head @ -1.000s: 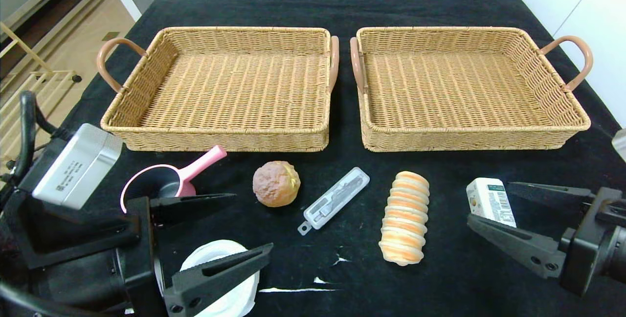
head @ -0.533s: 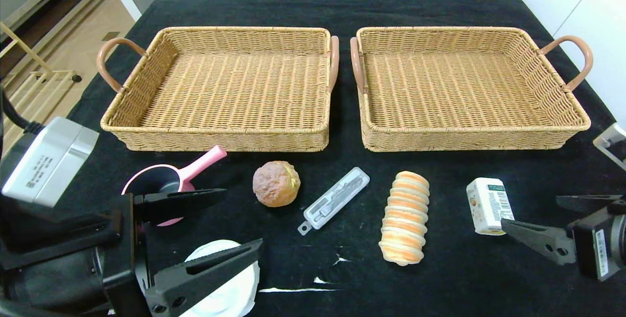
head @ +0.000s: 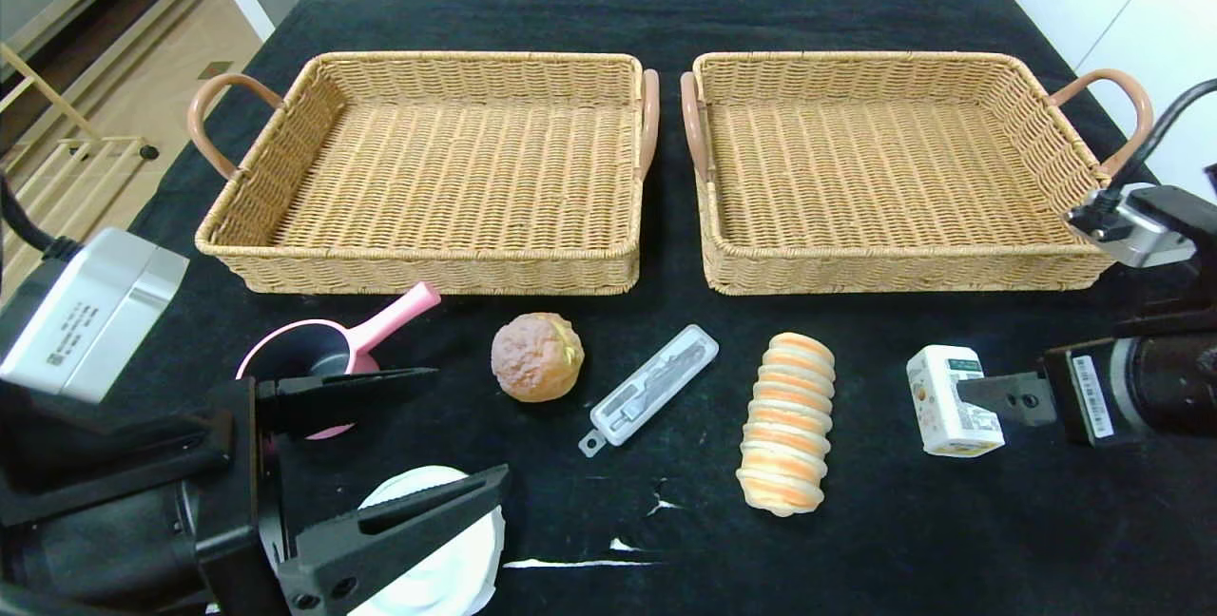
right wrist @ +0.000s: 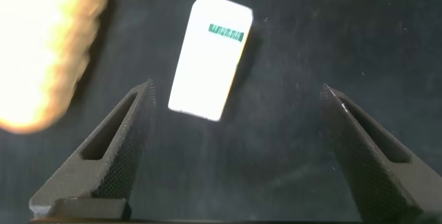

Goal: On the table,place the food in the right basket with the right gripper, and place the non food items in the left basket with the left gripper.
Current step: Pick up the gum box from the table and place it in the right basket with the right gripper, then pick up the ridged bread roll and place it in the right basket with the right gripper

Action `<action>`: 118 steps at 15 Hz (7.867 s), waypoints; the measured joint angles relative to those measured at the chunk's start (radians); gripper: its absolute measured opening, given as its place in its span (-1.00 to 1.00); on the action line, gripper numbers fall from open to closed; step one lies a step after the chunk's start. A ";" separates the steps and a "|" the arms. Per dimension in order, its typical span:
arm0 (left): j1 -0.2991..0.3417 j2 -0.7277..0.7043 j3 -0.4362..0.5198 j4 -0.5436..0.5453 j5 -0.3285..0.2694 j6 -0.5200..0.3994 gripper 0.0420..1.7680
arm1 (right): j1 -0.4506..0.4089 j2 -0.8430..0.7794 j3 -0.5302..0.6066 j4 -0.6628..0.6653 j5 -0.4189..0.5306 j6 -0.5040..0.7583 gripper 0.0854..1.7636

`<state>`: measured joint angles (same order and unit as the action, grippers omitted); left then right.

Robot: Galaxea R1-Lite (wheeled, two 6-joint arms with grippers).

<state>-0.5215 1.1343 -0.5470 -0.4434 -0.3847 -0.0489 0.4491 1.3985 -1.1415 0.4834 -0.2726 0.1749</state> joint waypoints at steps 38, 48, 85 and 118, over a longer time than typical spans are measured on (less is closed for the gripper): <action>0.001 -0.014 0.001 0.005 0.000 0.001 0.94 | -0.025 0.258 -0.066 -0.009 -0.015 0.166 -0.14; 0.007 -0.011 0.002 0.003 0.001 0.002 0.94 | 0.005 0.195 -0.074 0.008 -0.006 0.164 -0.14; 0.041 -0.014 -0.006 -0.011 0.001 0.014 0.94 | -0.062 0.627 -0.819 -0.320 -0.018 0.033 -0.14; 0.075 -0.008 -0.015 -0.008 0.000 0.023 0.94 | 0.301 0.414 -0.484 0.196 -0.087 0.459 0.92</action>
<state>-0.4464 1.1266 -0.5617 -0.4513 -0.3843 -0.0257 0.7500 1.8121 -1.6260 0.6796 -0.3598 0.6340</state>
